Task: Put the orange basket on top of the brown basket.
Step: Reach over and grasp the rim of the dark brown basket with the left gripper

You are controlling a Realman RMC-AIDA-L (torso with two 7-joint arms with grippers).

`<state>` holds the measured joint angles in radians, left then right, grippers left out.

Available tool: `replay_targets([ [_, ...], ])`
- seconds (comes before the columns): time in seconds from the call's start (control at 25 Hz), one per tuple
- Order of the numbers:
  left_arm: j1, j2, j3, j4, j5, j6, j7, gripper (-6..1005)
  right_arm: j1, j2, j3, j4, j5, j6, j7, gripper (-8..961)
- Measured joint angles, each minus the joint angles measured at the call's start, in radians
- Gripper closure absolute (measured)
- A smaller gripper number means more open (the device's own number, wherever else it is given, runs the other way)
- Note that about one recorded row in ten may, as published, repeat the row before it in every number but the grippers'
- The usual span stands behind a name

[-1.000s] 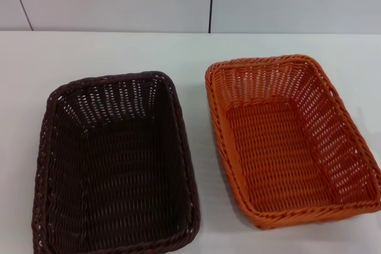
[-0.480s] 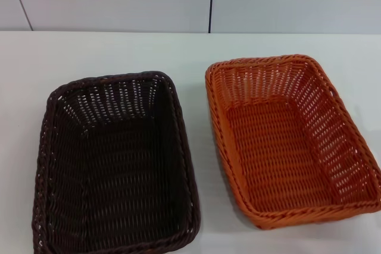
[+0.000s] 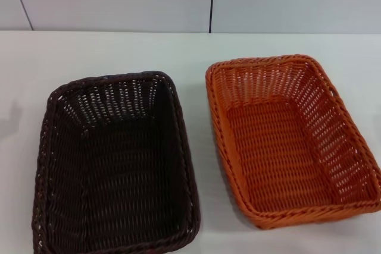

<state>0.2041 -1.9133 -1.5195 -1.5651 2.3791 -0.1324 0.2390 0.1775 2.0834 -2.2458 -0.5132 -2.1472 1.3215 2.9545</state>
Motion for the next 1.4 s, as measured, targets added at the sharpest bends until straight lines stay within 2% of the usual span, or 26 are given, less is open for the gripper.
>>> replay_targets([
  [0.04,0.000,0.000,0.000,0.000,0.000,0.000,0.000,322,0.000,0.000,0.000,0.003,0.021,-0.002,0.000,182],
  [0.08,0.011,-0.092,-0.106,-0.129,0.040,-0.227,0.084,322,0.001,-0.001,0.000,0.006,0.040,-0.005,0.000,183],
  [0.12,0.012,-0.106,-0.121,-0.148,0.042,-0.261,0.100,322,0.001,-0.001,0.000,0.011,0.056,-0.007,0.000,183],
  [0.16,0.015,-0.150,-0.180,-0.241,0.046,-0.405,0.146,322,0.003,-0.003,-0.001,0.019,0.080,-0.011,0.000,183],
  [0.2,0.015,-0.150,-0.180,-0.241,0.046,-0.405,0.146,322,0.003,-0.003,-0.001,0.019,0.080,-0.011,0.000,183],
  [0.36,-0.013,-0.147,-0.215,-0.347,0.045,-0.635,0.089,322,0.004,-0.003,0.009,0.051,0.091,-0.035,0.000,183],
  [0.44,-0.013,-0.147,-0.215,-0.347,0.045,-0.635,0.089,323,0.004,-0.003,0.009,0.053,0.092,-0.039,0.000,183],
  [0.48,-0.058,-0.151,-0.245,-0.377,0.085,-0.821,0.065,323,0.005,-0.003,0.009,0.055,0.092,-0.044,0.000,183],
  [0.6,-0.080,-0.152,-0.241,-0.380,0.118,-0.883,0.048,323,0.005,-0.003,0.011,0.062,0.093,-0.055,0.000,182],
  [0.68,-0.105,-0.153,-0.188,-0.372,0.213,-0.962,0.005,323,0.007,-0.004,0.012,0.064,0.094,-0.059,0.000,182],
  [0.92,-0.127,-0.152,-0.125,-0.364,0.296,-1.033,-0.059,322,0.013,-0.005,0.017,0.067,0.095,-0.064,0.000,183],
  [1.2,-0.142,-0.152,-0.112,-0.364,0.293,-1.080,-0.072,322,0.019,-0.005,0.019,0.072,0.095,-0.065,0.000,182],
  [1.4,-0.171,-0.153,-0.094,-0.321,0.290,-1.106,-0.083,325,0.019,-0.005,0.019,0.073,0.095,-0.066,0.000,182],
])
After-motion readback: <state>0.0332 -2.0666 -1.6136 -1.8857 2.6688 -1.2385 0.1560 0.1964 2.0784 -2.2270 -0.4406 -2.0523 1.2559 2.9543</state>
